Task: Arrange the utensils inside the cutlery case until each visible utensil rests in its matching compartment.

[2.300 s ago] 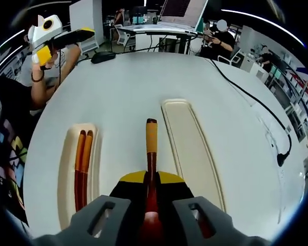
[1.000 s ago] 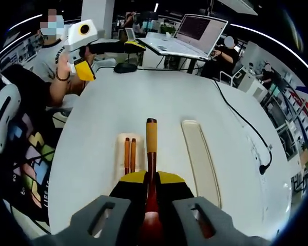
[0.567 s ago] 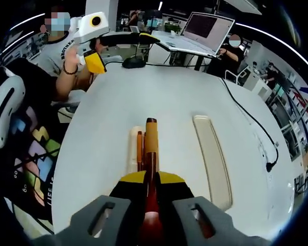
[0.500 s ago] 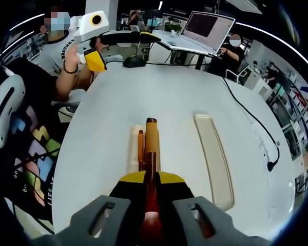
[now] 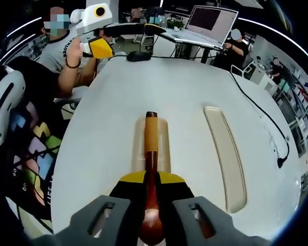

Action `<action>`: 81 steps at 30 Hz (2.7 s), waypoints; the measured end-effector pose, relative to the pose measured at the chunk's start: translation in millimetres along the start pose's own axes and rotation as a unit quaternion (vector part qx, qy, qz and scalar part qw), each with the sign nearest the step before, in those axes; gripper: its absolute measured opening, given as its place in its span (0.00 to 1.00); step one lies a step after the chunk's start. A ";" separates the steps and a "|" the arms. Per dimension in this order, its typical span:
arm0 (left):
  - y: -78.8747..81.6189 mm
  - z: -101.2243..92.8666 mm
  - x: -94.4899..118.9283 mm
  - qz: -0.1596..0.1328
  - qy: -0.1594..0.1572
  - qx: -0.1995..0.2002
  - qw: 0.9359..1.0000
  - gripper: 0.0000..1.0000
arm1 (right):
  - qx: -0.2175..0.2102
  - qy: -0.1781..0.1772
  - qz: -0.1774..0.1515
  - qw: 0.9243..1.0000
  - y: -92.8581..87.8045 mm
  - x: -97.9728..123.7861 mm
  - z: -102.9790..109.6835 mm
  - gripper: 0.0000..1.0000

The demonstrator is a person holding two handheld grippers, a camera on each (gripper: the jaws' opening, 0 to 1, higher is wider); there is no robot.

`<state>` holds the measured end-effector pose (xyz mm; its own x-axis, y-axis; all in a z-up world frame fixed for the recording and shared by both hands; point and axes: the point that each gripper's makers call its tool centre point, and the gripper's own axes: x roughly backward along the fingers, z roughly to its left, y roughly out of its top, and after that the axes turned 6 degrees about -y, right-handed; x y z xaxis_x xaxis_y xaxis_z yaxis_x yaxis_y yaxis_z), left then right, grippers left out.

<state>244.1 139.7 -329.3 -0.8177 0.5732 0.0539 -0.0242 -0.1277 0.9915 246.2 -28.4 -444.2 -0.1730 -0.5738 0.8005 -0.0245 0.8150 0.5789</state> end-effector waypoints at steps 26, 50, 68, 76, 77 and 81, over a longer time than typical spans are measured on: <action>-0.8 -1.2 -0.3 0.001 0.000 0.001 1.000 0.98 | 0.001 0.004 0.000 1.000 -4.4 0.6 0.5 0.09; -0.9 1.6 -4.8 0.000 -0.004 0.006 1.000 0.91 | -0.083 -0.102 -0.070 0.989 -18.1 51.9 -57.6 0.18; 12.3 11.9 -19.3 -0.027 -0.006 0.036 0.999 0.79 | -0.206 -0.178 -0.128 0.954 -69.8 83.2 -105.6 0.19; 2.1 17.5 -52.2 -0.006 -0.041 0.102 0.994 0.67 | -0.254 -0.179 -0.151 0.938 -77.2 76.1 -113.3 0.20; -1.9 17.1 -56.0 0.004 -0.047 0.113 0.992 0.64 | -0.268 -0.187 -0.160 0.932 -77.5 76.1 -117.3 0.20; -15.6 22.0 -72.4 0.023 -0.064 0.169 0.983 0.59 | -0.286 -0.191 -0.171 0.923 -85.6 72.1 -126.1 0.23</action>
<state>316.4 118.0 -346.0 -0.7343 0.6726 0.0917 0.2206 0.1087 0.9693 359.9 -149.8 -416.4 -0.5891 -0.6309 0.5049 0.3620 0.3525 0.8629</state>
